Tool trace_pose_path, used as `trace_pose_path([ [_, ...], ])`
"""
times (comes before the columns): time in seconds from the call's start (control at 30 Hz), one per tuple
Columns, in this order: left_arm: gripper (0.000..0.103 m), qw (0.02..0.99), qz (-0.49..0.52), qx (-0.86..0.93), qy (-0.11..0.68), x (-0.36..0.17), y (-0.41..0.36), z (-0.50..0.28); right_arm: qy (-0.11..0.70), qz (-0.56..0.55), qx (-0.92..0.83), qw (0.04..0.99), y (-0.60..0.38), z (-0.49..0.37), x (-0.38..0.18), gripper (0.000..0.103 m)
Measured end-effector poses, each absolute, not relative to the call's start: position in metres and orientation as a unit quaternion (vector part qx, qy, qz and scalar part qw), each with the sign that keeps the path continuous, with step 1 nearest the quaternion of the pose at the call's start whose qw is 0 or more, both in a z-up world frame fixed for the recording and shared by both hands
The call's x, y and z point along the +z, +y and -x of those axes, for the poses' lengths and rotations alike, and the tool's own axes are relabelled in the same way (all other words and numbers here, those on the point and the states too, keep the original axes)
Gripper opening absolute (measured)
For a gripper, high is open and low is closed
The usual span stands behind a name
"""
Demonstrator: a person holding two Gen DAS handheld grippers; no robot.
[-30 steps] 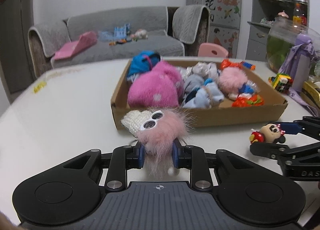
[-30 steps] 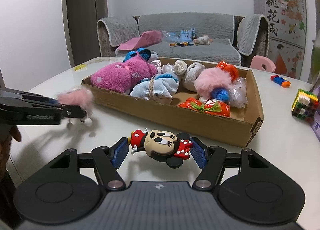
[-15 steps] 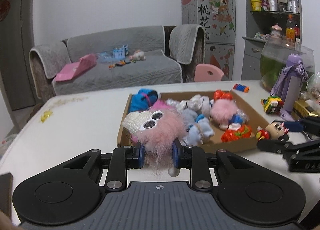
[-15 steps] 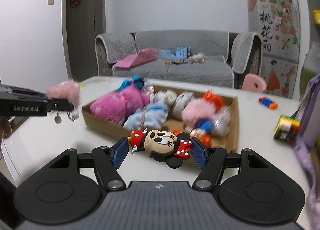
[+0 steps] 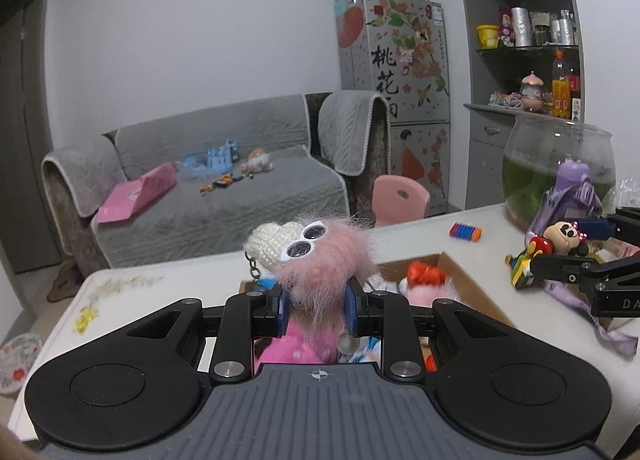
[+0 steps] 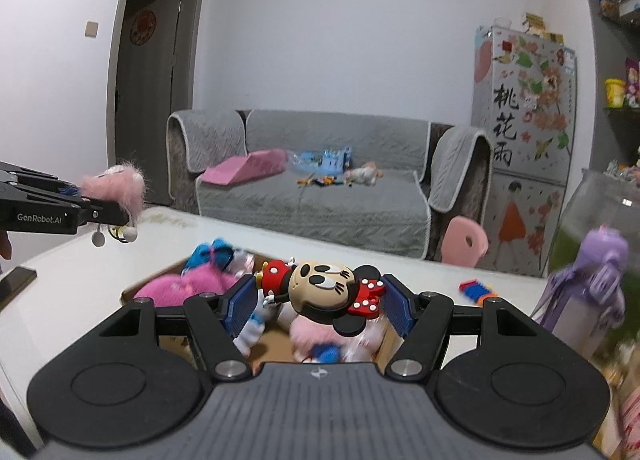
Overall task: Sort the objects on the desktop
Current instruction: 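Lift the pink plush and Minnie figure and carry them over the box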
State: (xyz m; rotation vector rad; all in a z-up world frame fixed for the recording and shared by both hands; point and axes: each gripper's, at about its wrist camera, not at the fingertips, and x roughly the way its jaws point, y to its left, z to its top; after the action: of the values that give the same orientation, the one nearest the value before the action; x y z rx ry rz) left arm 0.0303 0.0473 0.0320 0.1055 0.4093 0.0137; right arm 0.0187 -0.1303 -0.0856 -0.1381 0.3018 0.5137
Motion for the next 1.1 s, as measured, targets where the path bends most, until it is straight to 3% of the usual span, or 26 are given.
trace_pose_path([
  [0.7, 0.032, 0.968, -0.072, -0.021, 0.241, 0.035, 0.015, -0.121, 0.127, 0.096, 0.281, 0.946, -0.109, -0.07, -0.061, 0.063],
  [1.1, 0.032, 0.951, -0.067, -0.026, 0.3, -0.007, 0.028, -0.183, 0.177, 0.12, 0.321, 0.923, -0.094, -0.089, -0.096, 0.063],
])
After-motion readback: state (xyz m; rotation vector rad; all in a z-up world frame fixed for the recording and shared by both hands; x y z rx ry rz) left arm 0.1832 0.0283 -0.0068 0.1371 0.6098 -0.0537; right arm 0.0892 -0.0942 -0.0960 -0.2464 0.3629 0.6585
